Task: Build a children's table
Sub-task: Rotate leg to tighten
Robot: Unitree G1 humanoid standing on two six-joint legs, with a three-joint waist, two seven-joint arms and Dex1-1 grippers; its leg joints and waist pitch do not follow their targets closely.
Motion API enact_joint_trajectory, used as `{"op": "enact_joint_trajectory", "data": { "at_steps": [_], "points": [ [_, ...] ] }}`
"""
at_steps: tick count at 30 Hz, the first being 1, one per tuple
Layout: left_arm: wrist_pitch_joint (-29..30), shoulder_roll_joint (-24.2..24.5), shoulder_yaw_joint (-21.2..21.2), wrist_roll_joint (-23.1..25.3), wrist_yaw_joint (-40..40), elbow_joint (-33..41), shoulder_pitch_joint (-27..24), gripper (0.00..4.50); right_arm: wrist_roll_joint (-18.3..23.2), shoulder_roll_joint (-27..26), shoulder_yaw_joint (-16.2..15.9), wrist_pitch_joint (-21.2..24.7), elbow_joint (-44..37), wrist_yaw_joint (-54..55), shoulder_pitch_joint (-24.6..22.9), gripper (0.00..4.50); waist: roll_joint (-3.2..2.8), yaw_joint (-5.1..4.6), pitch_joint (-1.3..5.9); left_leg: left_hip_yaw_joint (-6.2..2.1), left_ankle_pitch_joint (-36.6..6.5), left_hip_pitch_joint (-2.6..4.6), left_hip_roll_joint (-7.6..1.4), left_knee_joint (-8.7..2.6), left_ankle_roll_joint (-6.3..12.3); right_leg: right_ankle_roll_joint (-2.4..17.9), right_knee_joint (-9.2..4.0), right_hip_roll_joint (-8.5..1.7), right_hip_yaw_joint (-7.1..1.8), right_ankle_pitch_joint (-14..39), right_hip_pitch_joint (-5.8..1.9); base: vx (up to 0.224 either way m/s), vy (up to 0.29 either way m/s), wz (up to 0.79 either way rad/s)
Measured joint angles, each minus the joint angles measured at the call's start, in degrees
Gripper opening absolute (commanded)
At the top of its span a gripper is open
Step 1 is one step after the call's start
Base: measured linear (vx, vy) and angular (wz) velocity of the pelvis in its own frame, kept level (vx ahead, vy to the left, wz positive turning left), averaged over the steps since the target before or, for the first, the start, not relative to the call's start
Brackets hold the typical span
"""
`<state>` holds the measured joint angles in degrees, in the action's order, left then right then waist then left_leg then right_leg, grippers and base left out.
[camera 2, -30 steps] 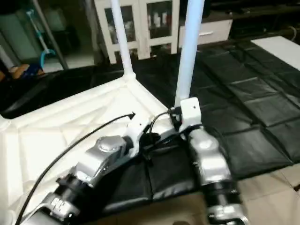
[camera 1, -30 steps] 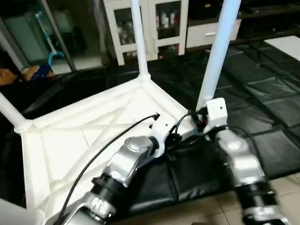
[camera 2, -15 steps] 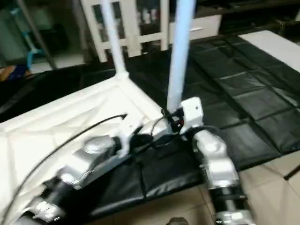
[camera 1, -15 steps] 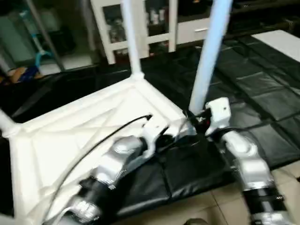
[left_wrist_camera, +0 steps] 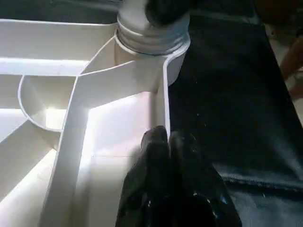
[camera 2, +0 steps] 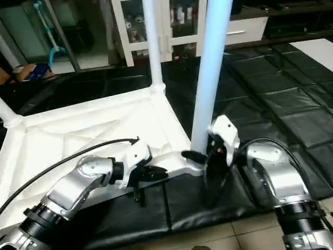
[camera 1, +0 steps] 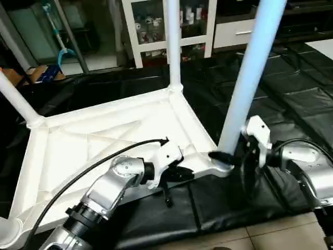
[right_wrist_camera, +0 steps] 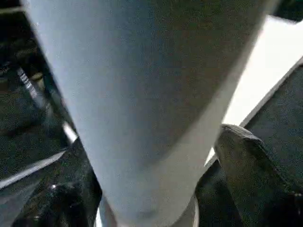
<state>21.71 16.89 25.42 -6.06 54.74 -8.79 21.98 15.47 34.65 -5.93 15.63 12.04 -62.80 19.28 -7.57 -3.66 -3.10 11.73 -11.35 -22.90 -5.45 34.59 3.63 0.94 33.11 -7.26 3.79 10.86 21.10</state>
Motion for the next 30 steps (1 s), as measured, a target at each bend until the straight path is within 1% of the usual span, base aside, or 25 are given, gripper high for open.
{"op": "enact_joint_trajectory", "data": {
  "at_steps": [2, 3, 4, 6, 9, 12, 14, 22, 25, 28, 29, 30],
  "points": [
    [0.17, 0.24, 0.19, -0.08, 0.72, 0.34, -0.14, 0.0, 0.37, 0.42, -0.12, 0.38, 0.0, -1.43, -0.58, 3.47, -0.12, 0.67, 0.2, 0.0, 0.0, 0.02, -0.04, 0.03, 0.01, -0.02, 0.01, 0.0, 0.01, -0.18, -0.04, 0.0, 0.0, 0.0],
    [0.27, 0.32, 0.2, -0.09, 0.96, 0.48, -0.17, 0.0, 0.47, 0.48, -0.14, 0.47, 0.0, -1.8, -0.66, 3.24, -0.21, 0.86, 0.26, 0.0, 0.0, 0.02, -0.06, 0.03, 0.01, -0.03, 0.01, 0.0, 0.03, -0.17, -0.04, 0.0, 0.0, 0.0],
    [0.35, 0.42, 0.2, -0.09, 1.22, 0.57, -0.18, 0.0, 0.62, 0.52, -0.2, 0.49, 0.0, -2.25, -0.67, 3.24, -0.31, 1.04, 0.33, 0.01, 0.01, 0.02, -0.08, 0.03, 0.01, -0.05, 0.01, 0.01, 0.05, -0.16, -0.04, 0.0, 0.0, 0.0],
    [0.4, 0.46, 0.26, -0.09, 1.36, 0.62, -0.18, 0.0, 0.91, 0.61, -0.34, 0.49, 0.01, -3.13, -0.88, 3.1, -0.4, 1.25, 0.4, 0.01, 0.01, 0.02, -0.12, 0.03, 0.02, -0.07, 0.01, 0.02, 0.07, -0.15, -0.04, 0.0, 0.0, 0.0],
    [0.48, 0.53, 0.29, -0.08, 1.36, 0.68, -0.18, 0.0, 0.92, 0.65, -0.33, 0.49, 0.37, -3.92, -0.99, 2.78, -0.41, 1.29, 0.41, 0.01, 0.01, 0.01, -0.13, 0.04, 0.01, -0.08, 0.01, 0.03, 0.07, -0.14, -0.04, 0.0, 0.0, 0.0],
    [0.53, 0.66, 0.38, -0.09, 1.41, 0.78, -0.19, 0.0, 1.37, 0.64, -0.33, 0.46, 0.39, -4.48, -1.3, 2.72, -0.42, 1.33, 0.41, 0.01, 0.01, 0.01, -0.13, 0.04, 0.01, -0.09, 0.0, 0.03, 0.06, -0.14, -0.04, 0.0, 0.0, 0.0],
    [0.67, 0.72, 0.39, -0.09, 1.49, 0.83, -0.19, 0.0, 1.39, 0.66, -0.33, 0.37, 0.38, -4.71, -1.35, 2.39, -0.42, 1.31, 0.43, 0.01, 0.01, 0.01, -0.13, 0.05, 0.01, -0.09, 0.0, 0.03, 0.06, -0.14, -0.05, 0.0, 0.0, 0.0],
    [1.38, 0.91, 0.39, -0.11, 1.95, 1.29, -0.19, 0.0, 1.12, 0.84, -0.34, -0.18, -0.1, -5.45, -1.45, 2.17, -0.46, 1.28, 0.47, 0.01, 0.01, 0.01, -0.13, 0.13, 0.01, -0.09, 0.0, 0.03, 0.05, -0.14, -0.07, 0.0, 0.0, 0.0],
    [2.32, 1.43, 0.15, -0.17, 1.91, 1.39, -0.01, 0.0, 0.29, -0.8, -0.3, -2.3, 0.69, -3.69, -1.44, 2.15, -0.35, 0.9, 0.54, 0.01, 0.01, 0.01, -0.17, 0.13, 0.01, -0.09, 0.01, 0.06, 0.07, -0.14, -0.05, 0.0, 0.0, 0.0],
    [3.54, 1.22, -0.75, 0.76, -0.41, 0.15, 1.05, 0.0, -1.05, -4.77, -0.18, -4.77, 3.48, 2.78, -0.47, 2.11, -0.39, 0.13, 0.59, 0.01, 0.0, 0.11, -0.19, 0.15, 0.0, -0.12, 0.01, 0.06, 0.07, -0.12, -0.04, 0.0, 0.0, 0.0],
    [3.93, -0.58, -2.0, 1.66, -3.4, -1.99, 2.04, 0.0, -2.37, -7.75, 0.28, -4.58, 5.44, 8.77, 1.02, 2.08, -0.38, -0.48, 0.59, 0.01, 0.0, 0.16, -0.19, 0.19, -0.01, -0.24, 0.02, 0.06, 0.06, -0.05, -0.06, 0.0, 0.0, 0.0],
    [4.3, -2.27, -2.45, 2.54, -5.81, -3.76, 3.28, 0.0, -3.14, -9.82, 1.05, -4.17, 6.69, 13.57, 1.88, 2.08, -0.36, -0.73, 0.57, 0.01, 0.0, 0.15, -0.18, 0.22, -0.01, -0.49, 0.0, 0.06, 0.05, 0.11, -0.05, -0.056, 0.01, -0.02]
  ]
}}
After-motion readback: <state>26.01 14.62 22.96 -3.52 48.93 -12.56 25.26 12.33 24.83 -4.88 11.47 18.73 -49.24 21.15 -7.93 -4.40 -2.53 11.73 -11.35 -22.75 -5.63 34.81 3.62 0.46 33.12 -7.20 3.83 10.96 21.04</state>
